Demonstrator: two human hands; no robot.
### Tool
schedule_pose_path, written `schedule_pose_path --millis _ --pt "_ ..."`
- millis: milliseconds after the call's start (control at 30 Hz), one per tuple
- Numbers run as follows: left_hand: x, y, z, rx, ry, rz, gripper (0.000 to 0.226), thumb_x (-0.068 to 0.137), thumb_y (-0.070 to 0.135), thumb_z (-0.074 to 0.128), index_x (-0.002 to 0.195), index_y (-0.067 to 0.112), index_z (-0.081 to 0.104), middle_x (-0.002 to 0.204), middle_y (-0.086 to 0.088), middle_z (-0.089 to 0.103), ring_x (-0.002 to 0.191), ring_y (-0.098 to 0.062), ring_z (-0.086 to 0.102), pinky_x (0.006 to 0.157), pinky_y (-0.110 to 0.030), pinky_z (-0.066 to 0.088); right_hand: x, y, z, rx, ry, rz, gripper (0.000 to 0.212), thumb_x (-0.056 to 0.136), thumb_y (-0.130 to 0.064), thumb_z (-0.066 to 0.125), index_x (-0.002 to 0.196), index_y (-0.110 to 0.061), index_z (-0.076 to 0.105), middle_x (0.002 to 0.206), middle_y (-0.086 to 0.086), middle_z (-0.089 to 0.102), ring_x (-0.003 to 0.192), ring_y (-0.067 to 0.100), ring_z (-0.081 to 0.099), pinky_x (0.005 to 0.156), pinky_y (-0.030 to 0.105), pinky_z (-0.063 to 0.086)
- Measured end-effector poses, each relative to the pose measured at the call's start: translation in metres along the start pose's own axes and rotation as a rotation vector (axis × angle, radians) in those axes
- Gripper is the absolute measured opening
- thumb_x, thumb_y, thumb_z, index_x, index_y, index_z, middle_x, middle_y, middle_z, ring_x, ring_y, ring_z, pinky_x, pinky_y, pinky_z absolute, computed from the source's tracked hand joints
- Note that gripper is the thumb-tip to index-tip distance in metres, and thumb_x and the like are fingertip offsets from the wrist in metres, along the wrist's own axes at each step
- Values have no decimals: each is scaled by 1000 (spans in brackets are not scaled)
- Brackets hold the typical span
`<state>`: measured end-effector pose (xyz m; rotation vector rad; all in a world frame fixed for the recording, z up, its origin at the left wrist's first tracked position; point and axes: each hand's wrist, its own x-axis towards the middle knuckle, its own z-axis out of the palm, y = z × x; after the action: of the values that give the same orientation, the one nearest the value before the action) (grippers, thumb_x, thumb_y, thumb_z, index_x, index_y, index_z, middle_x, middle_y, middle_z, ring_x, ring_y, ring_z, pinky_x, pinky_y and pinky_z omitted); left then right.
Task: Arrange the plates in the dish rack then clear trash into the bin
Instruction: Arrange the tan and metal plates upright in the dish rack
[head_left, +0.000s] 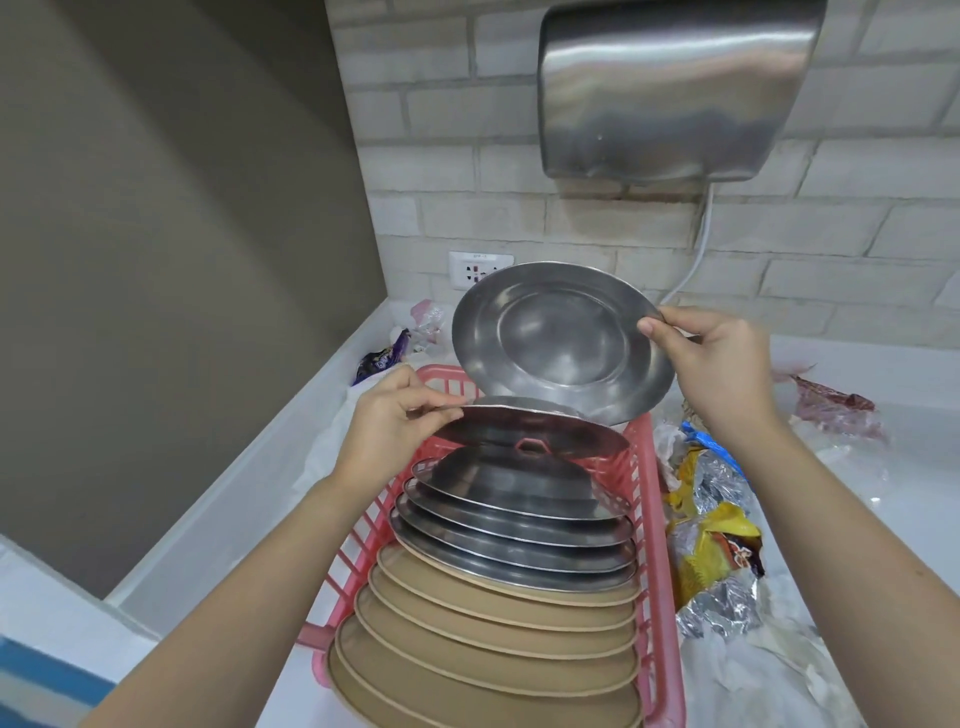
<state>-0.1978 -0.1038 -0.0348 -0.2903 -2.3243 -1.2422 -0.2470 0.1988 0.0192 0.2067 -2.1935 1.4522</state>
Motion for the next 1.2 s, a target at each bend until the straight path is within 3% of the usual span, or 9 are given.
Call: schedule_pose_path --millis 167,367,633,767,900,967,1033,1133,1200 --pt "-4 -9 -8 23 -121 -19 27 75 6 83 91 28 80 73 6 54 69 -6 54 70 -12 45 -9 4 1 13 9 -34 21 86 -20 71 106 -19 75 97 -13 70 93 3 66 88 21 49" --pt "-13 -19 -21 107 -255 -116 52 69 -14 73 89 33 79 84 3 64 82 -13 63 83 -21 53 -23 11 7 -45 58 -156 18 85 -14 71 103 -13 76 96 -13 68 94 0 63 89 13 46" --pt "-11 -6 -26 97 -393 -173 51 74 -22 60 94 21 79 96 5 67 90 0 64 83 -8 47 -30 17 27 -173 35 -327 13 87 -10 70 98 -9 77 95 -12 67 93 -3 59 92 4 40" --pt "-9 -9 -30 148 -444 -177 52 81 -19 55 92 25 80 97 11 69 92 1 63 84 -11 47 -32 21 34 -207 -21 -366 15 90 -16 66 99 -10 77 100 -4 73 93 8 67 91 20 50" --pt "-3 -10 -26 179 -257 -249 42 83 -11 56 79 29 69 91 12 68 86 -5 67 78 -14 47 -36 26 39 -270 -31 -386 17 92 -21 65 101 -14 77 102 -5 74 94 11 69 88 30 53" --pt "3 -10 -20 213 -100 -285 25 84 -2 60 88 23 57 95 10 60 86 -13 66 68 -16 46 -40 26 41 -248 -41 -400 15 92 -17 65 101 -12 76 103 -4 74 95 10 68 91 25 50" --pt "8 -12 -16 216 -56 -284 28 86 9 66 108 22 53 107 10 53 94 -14 64 76 -24 50 -48 28 42 -250 -54 -423 16 90 -13 67 103 -12 76 104 -3 73 97 9 67 95 21 48" --pt "14 -15 -9 297 -212 -237 53 91 22 67 140 29 48 129 9 53 112 -13 59 100 -31 47 -62 38 43 -266 -89 -431 20 89 -9 68 107 -15 75 109 -2 73 101 10 67 97 23 48" --pt "14 -13 -4 336 -293 -241 46 96 24 61 140 31 52 131 5 61 111 -13 62 97 -24 46 -71 44 42 -258 -108 -419 25 88 -7 69 111 -16 74 110 -1 72 100 12 68 96 25 49"
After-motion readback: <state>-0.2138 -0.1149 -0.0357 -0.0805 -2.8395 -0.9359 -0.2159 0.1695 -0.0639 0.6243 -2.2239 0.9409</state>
